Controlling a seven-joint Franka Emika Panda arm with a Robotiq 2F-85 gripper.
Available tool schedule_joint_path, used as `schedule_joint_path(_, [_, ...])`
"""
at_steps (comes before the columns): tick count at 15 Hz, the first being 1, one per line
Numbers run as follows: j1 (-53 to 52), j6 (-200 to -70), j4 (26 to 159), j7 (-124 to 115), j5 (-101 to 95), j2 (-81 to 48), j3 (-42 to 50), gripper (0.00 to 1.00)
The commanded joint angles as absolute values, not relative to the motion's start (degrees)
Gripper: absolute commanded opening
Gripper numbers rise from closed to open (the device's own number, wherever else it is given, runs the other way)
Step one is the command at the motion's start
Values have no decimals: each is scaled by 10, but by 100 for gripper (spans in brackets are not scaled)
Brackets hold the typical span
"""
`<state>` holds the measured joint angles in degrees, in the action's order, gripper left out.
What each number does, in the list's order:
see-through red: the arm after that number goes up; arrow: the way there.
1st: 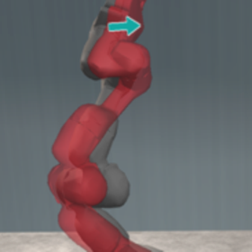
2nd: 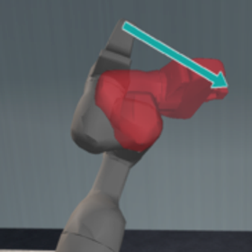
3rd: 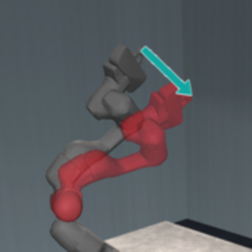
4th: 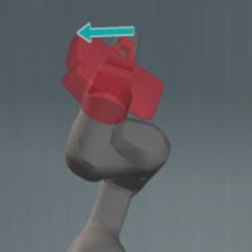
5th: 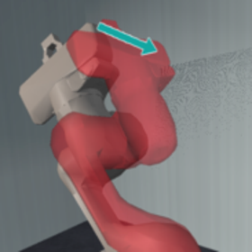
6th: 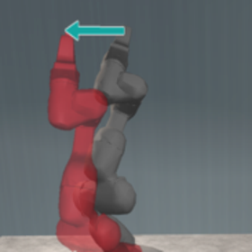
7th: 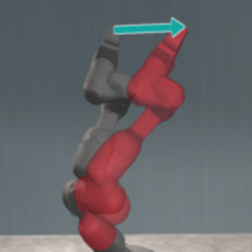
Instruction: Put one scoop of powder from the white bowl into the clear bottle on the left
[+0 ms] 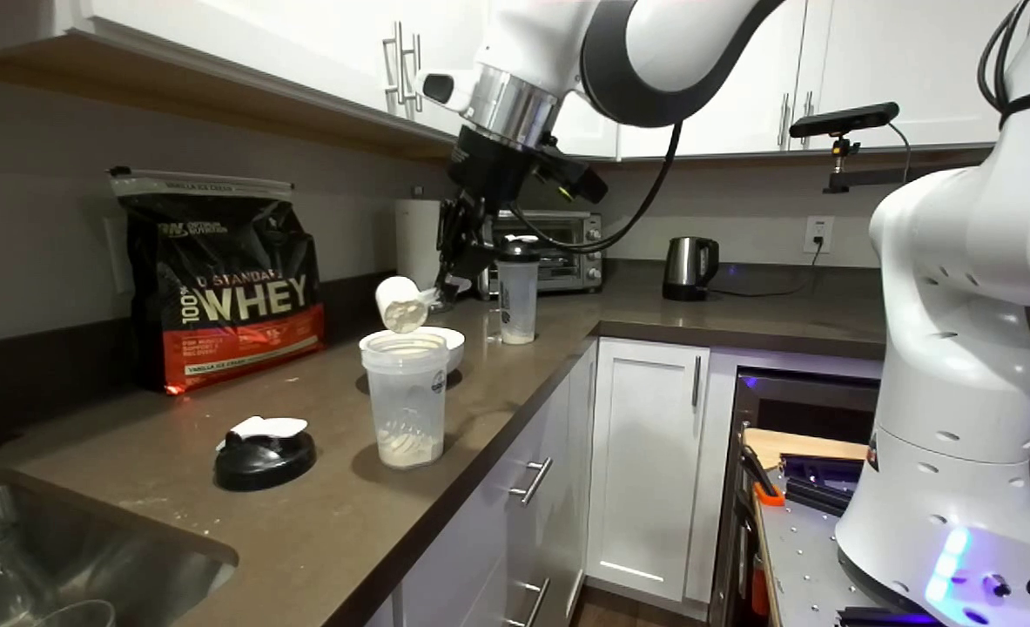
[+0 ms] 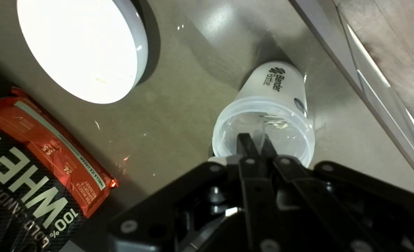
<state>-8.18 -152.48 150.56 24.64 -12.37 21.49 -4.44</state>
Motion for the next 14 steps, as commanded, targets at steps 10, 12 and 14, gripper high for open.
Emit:
schedule_joint_path(10, [-44,-1540,1399,249,-168,93,-20,1])
schedule_joint_path(12, [-51,-1530,1391,264,-147,91,-14,1])
schedule_joint_path(14, [-55,-1519,1387,275,-130,93,-10,1])
